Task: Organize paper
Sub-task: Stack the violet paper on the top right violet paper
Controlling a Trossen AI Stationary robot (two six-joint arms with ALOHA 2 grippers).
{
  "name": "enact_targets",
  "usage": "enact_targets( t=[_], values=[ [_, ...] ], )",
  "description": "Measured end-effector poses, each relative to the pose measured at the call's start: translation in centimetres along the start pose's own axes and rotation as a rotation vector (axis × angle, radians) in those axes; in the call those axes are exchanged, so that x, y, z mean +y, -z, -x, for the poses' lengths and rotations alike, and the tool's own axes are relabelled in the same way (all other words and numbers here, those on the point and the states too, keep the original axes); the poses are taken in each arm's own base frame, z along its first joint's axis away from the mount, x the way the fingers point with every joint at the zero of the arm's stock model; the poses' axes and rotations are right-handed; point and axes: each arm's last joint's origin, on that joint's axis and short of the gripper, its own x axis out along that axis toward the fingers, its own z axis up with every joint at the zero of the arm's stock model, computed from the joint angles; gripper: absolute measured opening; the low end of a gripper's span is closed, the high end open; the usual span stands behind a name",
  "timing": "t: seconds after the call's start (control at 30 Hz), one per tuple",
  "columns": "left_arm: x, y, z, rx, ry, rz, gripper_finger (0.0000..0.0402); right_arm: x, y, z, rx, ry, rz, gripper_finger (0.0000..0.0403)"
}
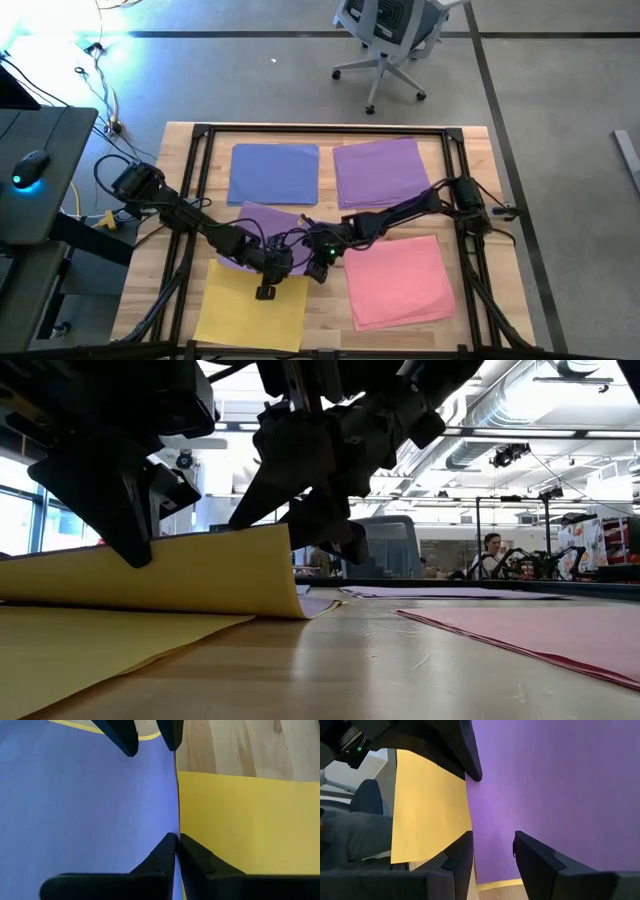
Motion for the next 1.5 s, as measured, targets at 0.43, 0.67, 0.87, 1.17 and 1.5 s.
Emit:
enact_targets(
  t=[0.43, 0.67, 0.87, 1.17, 1.5],
  values=[
    [0.1, 0.0, 0.0, 0.000, -0.002, 0.000, 0.0000, 0.1, 0.4, 0.0, 0.051, -0.009, 0.092, 0.0126],
    [0.2, -0.1, 0.0, -0.002, -0.007, 0.002, 0.0000, 0.7, 0.9, -0.2, 0.053, -0.028, 0.159, 0.0126],
    [0.3, -0.1, 0.0, -0.003, -0.008, 0.005, 0.0000, 0.8, 1.0, -0.2, 0.056, -0.031, 0.170, 0.0126],
    [0.3, -0.1, 0.0, -0.003, -0.010, 0.006, 0.0000, 0.0, 0.4, 0.0, 0.030, 0.021, 0.115, 0.0126],
    [0.3, -0.1, 0.0, -0.004, -0.011, 0.006, 0.0000, -0.3, 0.2, 0.1, 0.030, 0.016, 0.107, 0.0126]
  ],
)
